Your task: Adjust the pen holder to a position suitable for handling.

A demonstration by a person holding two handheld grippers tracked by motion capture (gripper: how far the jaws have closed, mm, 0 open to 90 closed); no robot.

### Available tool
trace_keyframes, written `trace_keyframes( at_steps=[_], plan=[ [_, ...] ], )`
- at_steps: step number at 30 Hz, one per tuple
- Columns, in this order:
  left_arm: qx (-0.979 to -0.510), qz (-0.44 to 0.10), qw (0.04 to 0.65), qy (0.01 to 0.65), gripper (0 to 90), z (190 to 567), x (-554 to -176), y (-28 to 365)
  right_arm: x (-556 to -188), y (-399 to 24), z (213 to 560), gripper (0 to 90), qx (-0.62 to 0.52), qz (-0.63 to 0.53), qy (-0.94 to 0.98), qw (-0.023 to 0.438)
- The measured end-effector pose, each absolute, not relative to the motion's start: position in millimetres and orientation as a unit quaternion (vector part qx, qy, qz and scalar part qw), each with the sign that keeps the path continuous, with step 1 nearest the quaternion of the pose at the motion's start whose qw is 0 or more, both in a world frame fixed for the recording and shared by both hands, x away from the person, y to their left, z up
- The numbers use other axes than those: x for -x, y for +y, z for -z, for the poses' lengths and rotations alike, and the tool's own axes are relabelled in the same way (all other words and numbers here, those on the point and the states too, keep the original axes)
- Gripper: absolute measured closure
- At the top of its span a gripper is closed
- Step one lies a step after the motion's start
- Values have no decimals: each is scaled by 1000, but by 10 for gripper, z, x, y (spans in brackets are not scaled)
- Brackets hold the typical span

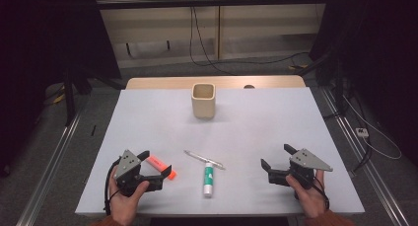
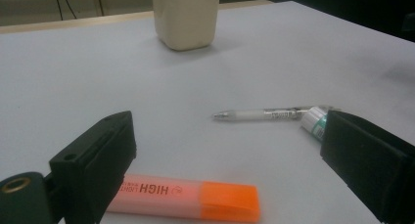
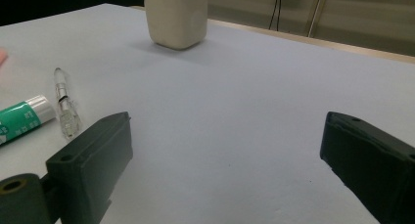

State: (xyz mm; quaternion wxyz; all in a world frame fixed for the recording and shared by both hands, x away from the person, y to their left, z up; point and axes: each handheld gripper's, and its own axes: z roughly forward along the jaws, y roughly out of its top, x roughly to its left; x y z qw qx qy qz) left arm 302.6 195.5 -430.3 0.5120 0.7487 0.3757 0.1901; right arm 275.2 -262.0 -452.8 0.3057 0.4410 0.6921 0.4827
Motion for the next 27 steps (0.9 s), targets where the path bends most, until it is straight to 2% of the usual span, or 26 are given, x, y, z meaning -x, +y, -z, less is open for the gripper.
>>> trace_keyframes(
  at_steps=[16,27],
  plan=[
    [-751,-183,511,377,62,4318,-3034,1951,-2786,-2606,4540,45,-442,-476,703,289],
    [-754,-179,511,372,62,4319,-3007,1963,-2898,-2520,4462,80,-440,-469,710,287]
  ],
)
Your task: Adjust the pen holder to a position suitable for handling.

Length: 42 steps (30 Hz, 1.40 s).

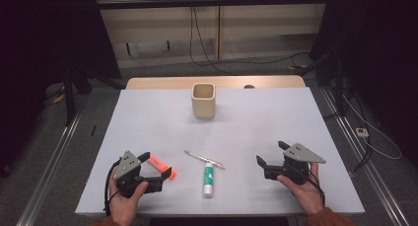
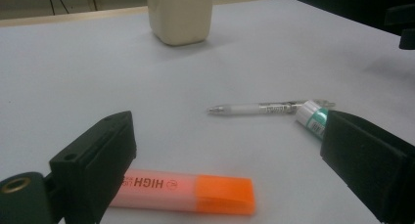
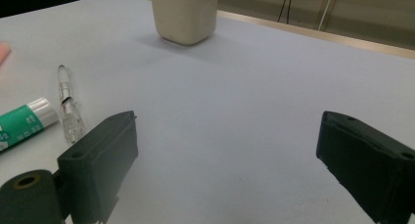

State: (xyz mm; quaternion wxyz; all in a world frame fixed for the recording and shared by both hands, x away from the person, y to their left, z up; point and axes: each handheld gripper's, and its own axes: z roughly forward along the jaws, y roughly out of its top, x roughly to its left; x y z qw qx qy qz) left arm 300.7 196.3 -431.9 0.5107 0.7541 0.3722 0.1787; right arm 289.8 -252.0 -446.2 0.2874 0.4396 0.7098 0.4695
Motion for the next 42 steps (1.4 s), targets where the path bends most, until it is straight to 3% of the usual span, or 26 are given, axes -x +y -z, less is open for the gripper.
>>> trace_keyframes(
  at_steps=[6,15,21,29,34,35,42],
  plan=[
    [-755,-180,509,372,62,4320,-3008,1952,-3096,-2445,4365,81,-439,-454,732,255],
    [-756,-181,507,372,62,4325,-3007,1967,-3451,-2278,4140,66,-430,-441,743,264],
    [-757,-180,507,371,62,4324,-3006,1970,-3762,-2188,4061,37,-432,-443,747,243],
    [-762,-179,500,369,62,4333,-3012,1963,-4222,-2019,3975,70,-429,-442,757,217],
    [-760,-177,503,371,62,4332,-3006,1969,-4494,-1860,3858,114,-422,-429,773,199],
    [-760,-177,503,371,62,4332,-3005,1969,-4604,-1809,3817,162,-419,-431,775,195],
    [-762,-175,502,369,62,4334,-3009,1970,-4917,-1670,3736,202,-413,-428,782,187]
  ],
)
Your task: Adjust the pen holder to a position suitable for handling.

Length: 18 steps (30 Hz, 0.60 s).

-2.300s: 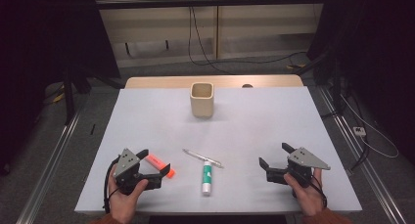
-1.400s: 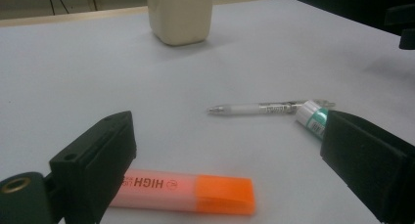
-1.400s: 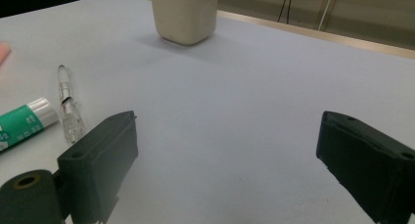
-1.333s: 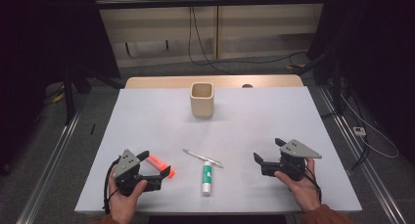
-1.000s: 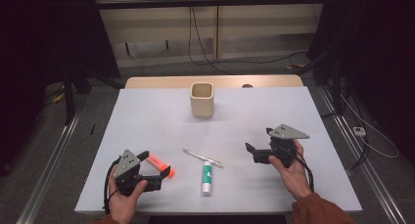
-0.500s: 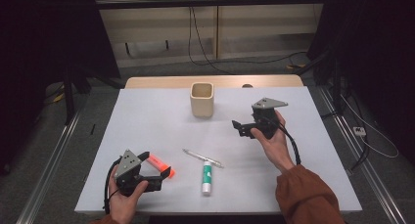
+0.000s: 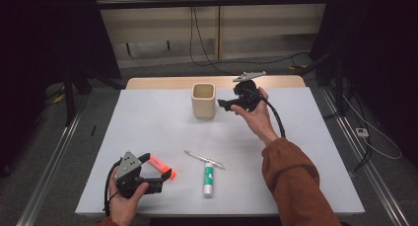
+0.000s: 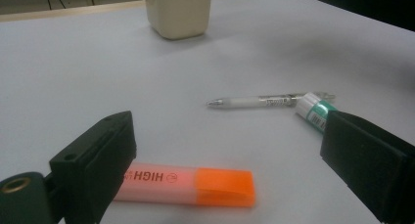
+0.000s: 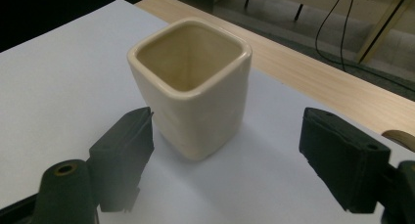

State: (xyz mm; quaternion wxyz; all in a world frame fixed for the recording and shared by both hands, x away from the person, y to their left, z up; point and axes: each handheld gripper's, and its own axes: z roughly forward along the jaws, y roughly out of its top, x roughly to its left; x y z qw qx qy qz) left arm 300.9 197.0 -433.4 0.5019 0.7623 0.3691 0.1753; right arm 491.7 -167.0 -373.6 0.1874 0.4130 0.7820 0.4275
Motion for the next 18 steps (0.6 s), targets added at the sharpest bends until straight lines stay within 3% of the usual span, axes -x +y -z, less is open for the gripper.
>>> trace_keyframes(
  at_steps=[4,5,11,18],
  plan=[
    [-764,-174,501,368,62,4336,-3009,1970,-5111,-1543,3720,153,-411,-415,793,175],
    [-763,-173,502,369,62,4336,-3009,1969,-5214,-1484,3705,192,-413,-409,797,165],
    [-761,-168,504,371,62,4339,-3003,1976,-5476,-1424,3696,215,-422,-418,791,148],
    [-763,-167,504,369,62,4337,-3002,1988,-5704,-1297,3847,341,-427,-406,795,145]
  ],
)
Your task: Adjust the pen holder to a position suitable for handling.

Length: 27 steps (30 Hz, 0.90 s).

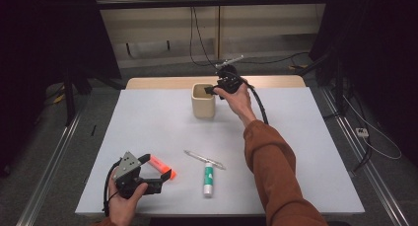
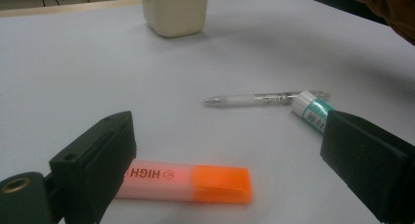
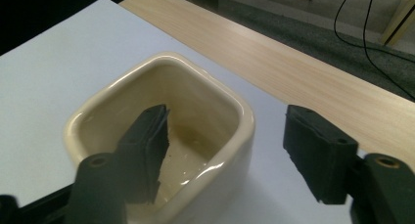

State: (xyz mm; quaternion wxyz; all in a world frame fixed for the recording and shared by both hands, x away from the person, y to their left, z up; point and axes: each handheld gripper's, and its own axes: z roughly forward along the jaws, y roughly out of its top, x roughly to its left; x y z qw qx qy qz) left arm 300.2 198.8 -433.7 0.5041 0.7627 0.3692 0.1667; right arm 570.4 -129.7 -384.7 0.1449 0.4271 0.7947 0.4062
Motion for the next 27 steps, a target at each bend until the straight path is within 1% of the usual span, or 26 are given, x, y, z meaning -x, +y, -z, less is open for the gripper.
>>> trace_keyframes(
  at_steps=[1,2,6,7,11,14,18,20,23,27],
  plan=[
    [-763,-167,504,369,62,4337,-3001,1987,-5729,-1288,3868,357,-429,-403,796,143],
    [-762,-165,505,370,62,4337,-2999,1985,-5775,-1275,3905,400,-431,-402,795,141],
    [-763,-163,506,368,62,4334,-2997,1990,-5825,-1255,3933,435,-433,-401,795,137],
    [-762,-163,506,369,62,4334,-2994,1991,-5839,-1249,3939,464,-432,-400,797,137],
    [-762,-162,507,369,62,4335,-2999,1997,-5889,-1257,3965,533,-434,-397,798,134],
    [-763,-161,507,368,62,4333,-2997,1999,-5912,-1247,3992,551,-432,-387,803,136],
    [-763,-161,506,368,62,4332,-2997,1999,-5926,-1232,4001,623,-427,-391,805,131],
    [-763,-161,506,368,62,4333,-2997,1998,-5923,-1213,4003,679,-418,-392,809,127],
    [-764,-160,506,367,62,4332,-2996,1998,-5912,-1165,3998,688,-410,-379,817,141],
    [-763,-158,507,368,62,4334,-2995,1996,-5908,-1187,3985,698,-410,-379,818,137]
  ],
)
